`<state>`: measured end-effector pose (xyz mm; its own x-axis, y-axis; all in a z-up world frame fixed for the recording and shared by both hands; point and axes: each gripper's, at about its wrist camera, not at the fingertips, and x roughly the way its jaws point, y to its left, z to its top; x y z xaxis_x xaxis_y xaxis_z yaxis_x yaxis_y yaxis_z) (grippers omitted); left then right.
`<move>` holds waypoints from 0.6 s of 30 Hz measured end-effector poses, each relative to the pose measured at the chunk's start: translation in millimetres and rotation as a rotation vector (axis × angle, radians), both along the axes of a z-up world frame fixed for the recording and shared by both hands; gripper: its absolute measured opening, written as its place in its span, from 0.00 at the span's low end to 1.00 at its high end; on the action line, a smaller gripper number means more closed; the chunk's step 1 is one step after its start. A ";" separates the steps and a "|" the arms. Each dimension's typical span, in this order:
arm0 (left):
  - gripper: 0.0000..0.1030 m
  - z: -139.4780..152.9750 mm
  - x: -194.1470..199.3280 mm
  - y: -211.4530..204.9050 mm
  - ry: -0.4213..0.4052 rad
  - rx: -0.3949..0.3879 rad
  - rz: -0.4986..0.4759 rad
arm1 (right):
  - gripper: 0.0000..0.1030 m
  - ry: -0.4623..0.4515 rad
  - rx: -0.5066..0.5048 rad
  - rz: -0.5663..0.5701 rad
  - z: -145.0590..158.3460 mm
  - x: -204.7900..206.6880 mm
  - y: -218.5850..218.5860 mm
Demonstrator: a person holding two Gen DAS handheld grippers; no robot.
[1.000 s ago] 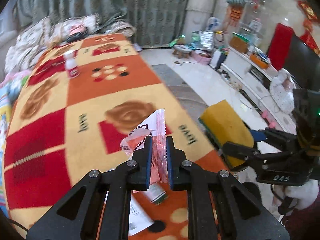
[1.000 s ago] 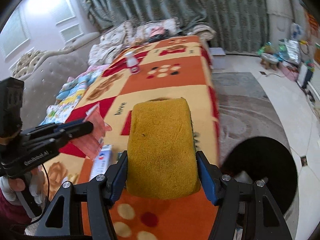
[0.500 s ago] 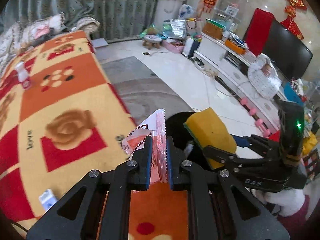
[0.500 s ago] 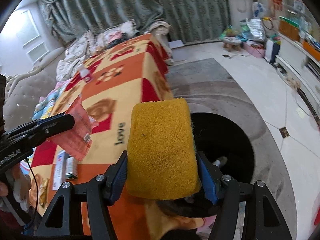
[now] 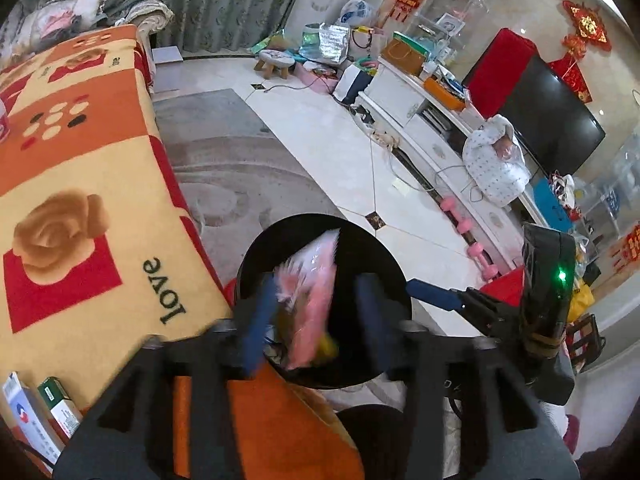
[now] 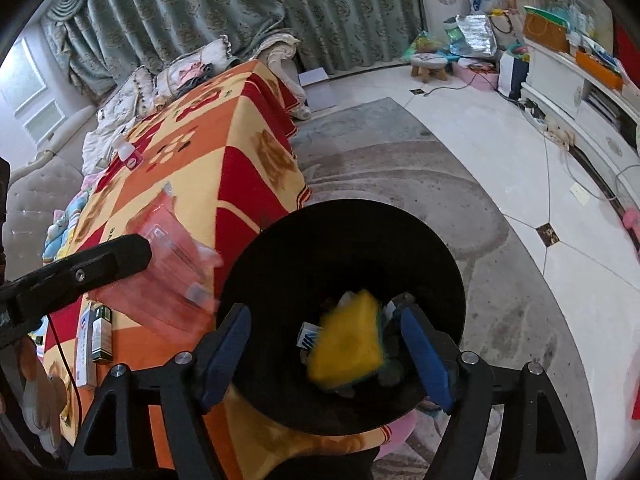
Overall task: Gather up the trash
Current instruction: 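Open both tools to drop the wrapper and sponge into the bin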
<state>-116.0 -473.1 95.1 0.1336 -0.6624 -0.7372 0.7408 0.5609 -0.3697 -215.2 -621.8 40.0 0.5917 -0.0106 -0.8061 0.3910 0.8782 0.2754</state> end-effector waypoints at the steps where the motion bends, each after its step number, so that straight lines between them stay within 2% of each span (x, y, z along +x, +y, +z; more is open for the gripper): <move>1: 0.49 0.6 -0.4 0.8 -0.002 0.000 0.003 | 0.73 0.001 0.001 0.000 -0.8 0.2 0.2; 5: 0.49 0.5 3.2 10.7 -0.002 0.016 0.026 | 0.74 0.006 0.004 0.011 -3.2 1.7 3.1; 18: 0.49 3.2 4.3 53.2 -0.087 0.098 0.123 | 0.74 -0.003 -0.017 0.075 6.2 12.0 32.0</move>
<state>-111.7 -420.0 98.4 0.2755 -0.5624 -0.7796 0.6911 0.6796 -0.2461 -203.2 -589.9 46.3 0.5936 0.0207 -0.8045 0.3230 0.9095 0.2617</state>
